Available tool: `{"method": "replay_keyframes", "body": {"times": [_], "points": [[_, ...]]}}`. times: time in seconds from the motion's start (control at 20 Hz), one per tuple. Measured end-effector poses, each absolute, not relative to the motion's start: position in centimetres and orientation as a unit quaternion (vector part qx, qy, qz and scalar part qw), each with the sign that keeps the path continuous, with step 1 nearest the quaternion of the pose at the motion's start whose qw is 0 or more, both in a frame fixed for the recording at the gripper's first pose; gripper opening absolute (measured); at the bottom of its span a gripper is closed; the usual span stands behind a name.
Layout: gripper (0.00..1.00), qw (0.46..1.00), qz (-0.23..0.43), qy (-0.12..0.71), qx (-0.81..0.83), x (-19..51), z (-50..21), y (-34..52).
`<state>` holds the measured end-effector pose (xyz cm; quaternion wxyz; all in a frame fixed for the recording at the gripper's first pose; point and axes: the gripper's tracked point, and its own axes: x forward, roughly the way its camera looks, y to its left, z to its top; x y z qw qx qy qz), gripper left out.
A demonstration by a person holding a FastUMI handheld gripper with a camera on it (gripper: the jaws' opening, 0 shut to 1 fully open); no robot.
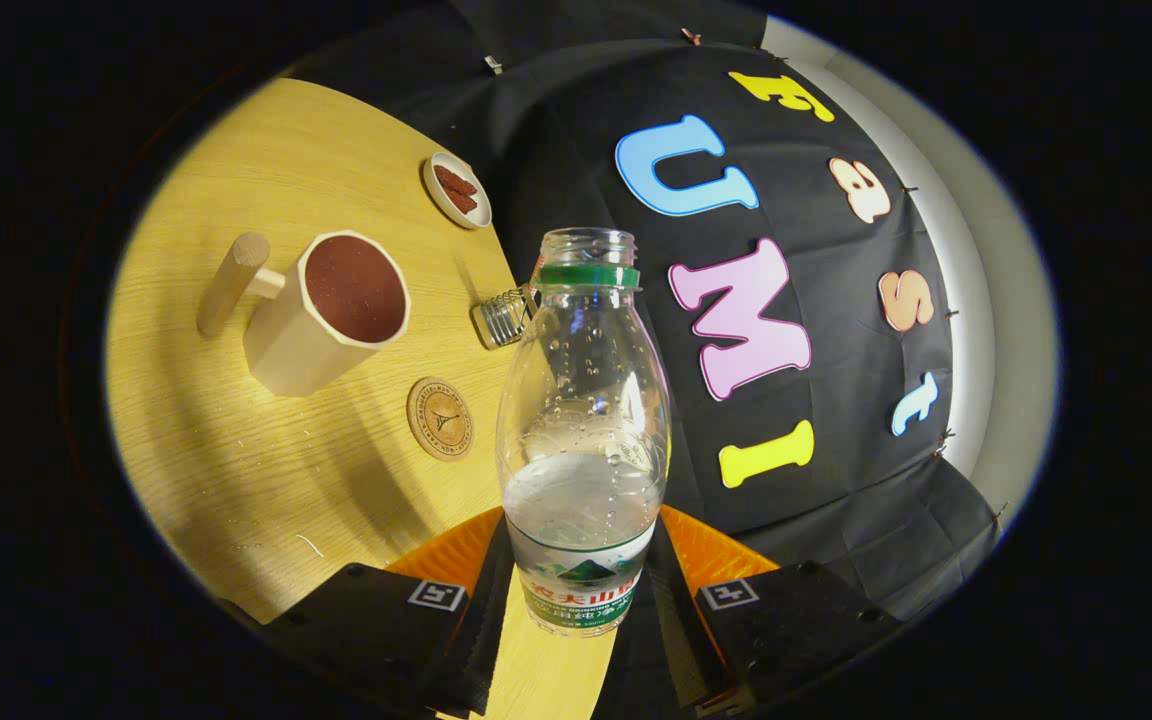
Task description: Take the bottle from table, then pour the juice into the cup, finally place the bottle on the coaster
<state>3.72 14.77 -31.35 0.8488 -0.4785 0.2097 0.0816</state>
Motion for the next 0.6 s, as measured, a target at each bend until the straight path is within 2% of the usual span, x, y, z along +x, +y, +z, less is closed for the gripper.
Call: {"method": "replay_keyframes", "body": {"times": [0.6], "points": [[0.7, 0.77, 0.097, 0.203, -0.597, 4.9, -32.9, 15.7]]}}
